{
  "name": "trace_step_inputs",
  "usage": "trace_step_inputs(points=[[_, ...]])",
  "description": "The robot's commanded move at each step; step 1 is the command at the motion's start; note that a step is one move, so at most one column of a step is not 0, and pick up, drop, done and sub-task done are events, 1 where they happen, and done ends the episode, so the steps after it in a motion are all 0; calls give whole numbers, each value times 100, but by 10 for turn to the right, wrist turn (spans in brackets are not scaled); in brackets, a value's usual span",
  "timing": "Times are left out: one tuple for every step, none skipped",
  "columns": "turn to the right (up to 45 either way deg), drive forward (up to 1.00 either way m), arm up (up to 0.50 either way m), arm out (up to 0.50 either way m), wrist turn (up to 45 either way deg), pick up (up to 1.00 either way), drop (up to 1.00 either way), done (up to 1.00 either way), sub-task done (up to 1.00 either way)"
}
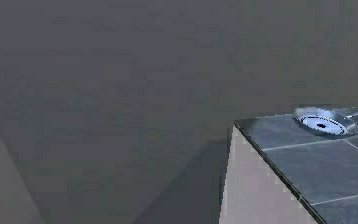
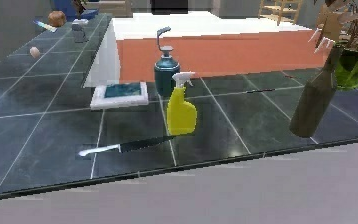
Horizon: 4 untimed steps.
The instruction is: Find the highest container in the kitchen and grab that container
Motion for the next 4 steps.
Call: trace_step_inputs(points=[[0,0,50,0,0,0,0,0,0],[0,0,38,0,0,0,0,0,0],[0,0,0,28,0,0,0,0,0],[0,0,0,0,450,0,0,0,0]])
